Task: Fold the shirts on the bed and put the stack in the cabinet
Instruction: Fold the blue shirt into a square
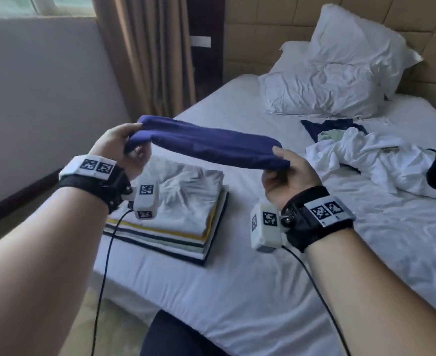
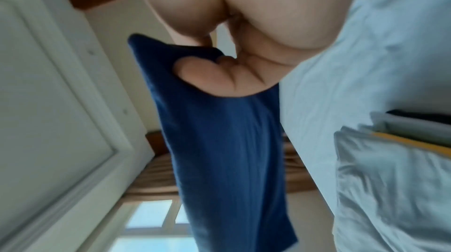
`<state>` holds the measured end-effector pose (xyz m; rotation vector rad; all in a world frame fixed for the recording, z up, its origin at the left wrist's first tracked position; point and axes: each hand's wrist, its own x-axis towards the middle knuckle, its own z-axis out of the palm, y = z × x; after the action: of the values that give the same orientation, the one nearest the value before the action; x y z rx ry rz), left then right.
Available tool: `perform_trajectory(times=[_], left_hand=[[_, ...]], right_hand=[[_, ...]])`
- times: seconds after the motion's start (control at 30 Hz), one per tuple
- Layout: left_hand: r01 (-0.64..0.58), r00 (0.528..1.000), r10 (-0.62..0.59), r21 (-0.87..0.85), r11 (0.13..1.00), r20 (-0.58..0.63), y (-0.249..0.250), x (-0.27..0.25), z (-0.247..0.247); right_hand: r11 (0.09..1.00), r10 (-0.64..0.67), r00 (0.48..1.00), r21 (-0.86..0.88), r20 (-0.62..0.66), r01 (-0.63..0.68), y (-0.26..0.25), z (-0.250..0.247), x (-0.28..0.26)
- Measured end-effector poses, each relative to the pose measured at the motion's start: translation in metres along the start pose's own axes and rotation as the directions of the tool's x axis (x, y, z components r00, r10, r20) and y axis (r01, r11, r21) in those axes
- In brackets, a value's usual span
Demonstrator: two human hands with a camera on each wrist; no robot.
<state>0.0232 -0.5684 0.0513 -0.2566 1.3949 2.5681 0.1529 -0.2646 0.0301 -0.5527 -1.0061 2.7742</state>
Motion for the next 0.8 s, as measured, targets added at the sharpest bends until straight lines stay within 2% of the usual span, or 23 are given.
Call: perform_trajectory(times=[0.07, 0.1, 0.17, 0.23, 0.3, 0.33, 0.37, 0.4, 0.47, 0.53, 0.57, 0.63, 0.67, 0.7, 0.73, 0.77, 0.8], left_hand=[[-0.033, 0.999, 0.033, 0.008, 0.999, -0.018, 0.024, 0.031, -0.034], [-0.008, 1.0, 0.009, 0.023, 1.0, -0.008, 0.029, 0.038, -0.048], [0.053, 0.995, -0.038, 0.17, 0.984, -0.09, 0.023, 0.056, -0.089], [0.147, 0.966, -0.041, 0.413, 0.899, -0.255, 0.001, 0.069, -0.134], [0.207, 0.937, 0.035, 0.634, 0.745, -0.347, -0.022, 0.085, -0.178], [0.222, 0.927, 0.075, 0.698, 0.68, -0.368, -0.029, 0.092, -0.191], [0.234, 0.916, 0.125, 0.76, 0.607, -0.381, -0.033, 0.093, -0.193], [0.237, 0.908, 0.194, 0.835, 0.496, -0.373, -0.033, 0.09, -0.186], [0.233, 0.877, 0.384, 0.954, 0.186, -0.289, -0.034, 0.079, -0.158], [0.135, 0.836, 0.543, 0.989, -0.06, -0.081, -0.04, 0.072, -0.127], [0.022, 0.841, 0.538, 0.989, -0.145, 0.06, -0.047, 0.073, -0.116], [-0.149, 0.897, 0.367, 0.951, -0.272, 0.245, -0.066, 0.075, -0.101], [-0.166, 0.933, 0.262, 0.94, -0.298, 0.248, -0.078, 0.077, -0.098], [-0.141, 0.965, 0.167, 0.937, -0.32, 0.202, -0.091, 0.078, -0.098], [-0.098, 0.988, 0.084, 0.936, -0.337, 0.133, -0.102, 0.08, -0.1], [-0.065, 0.996, 0.028, 0.937, -0.343, 0.079, -0.113, 0.081, -0.104], [-0.049, 0.999, -0.001, 0.937, -0.345, 0.052, -0.12, 0.08, -0.107]], right_hand=[[0.998, -0.017, 0.996, -0.055, 0.089, 0.022, 0.023, 0.023, 0.024], [0.995, -0.012, 0.993, -0.096, 0.116, 0.023, 0.04, 0.029, 0.037], [0.976, 0.027, 0.994, -0.218, 0.105, -0.003, 0.081, 0.032, 0.056], [0.914, 0.09, 0.996, -0.4, 0.022, -0.074, 0.125, 0.021, 0.07], [0.775, 0.081, 0.995, -0.625, -0.056, -0.098, 0.159, 0.0, 0.083], [0.709, 0.054, 0.997, -0.701, -0.052, -0.075, 0.171, -0.014, 0.094], [0.657, 0.032, 0.999, -0.752, -0.045, -0.054, 0.178, -0.022, 0.101], [0.624, 0.0, 0.999, -0.781, -0.035, -0.027, 0.182, -0.028, 0.107], [0.61, -0.026, 0.999, -0.792, -0.03, -0.008, 0.174, -0.017, 0.096], [0.659, 0.008, 1.0, -0.752, 0.006, -0.001, 0.166, -0.008, 0.084], [0.675, 0.038, 0.999, -0.737, 0.028, -0.004, 0.163, -0.005, 0.081], [0.689, 0.101, 0.992, -0.725, 0.069, -0.019, 0.158, 0.0, 0.074], [0.681, 0.116, 0.991, -0.732, 0.061, -0.035, 0.157, -0.001, 0.074], [0.664, 0.109, 0.993, -0.747, 0.046, -0.038, 0.155, -0.001, 0.073], [0.615, 0.062, 0.998, -0.789, 0.024, -0.019, 0.156, -0.003, 0.078], [0.501, -0.016, 1.0, -0.865, 0.017, 0.023, 0.155, -0.005, 0.082], [0.322, -0.107, 0.994, -0.945, 0.03, 0.063, 0.153, -0.005, 0.086]])
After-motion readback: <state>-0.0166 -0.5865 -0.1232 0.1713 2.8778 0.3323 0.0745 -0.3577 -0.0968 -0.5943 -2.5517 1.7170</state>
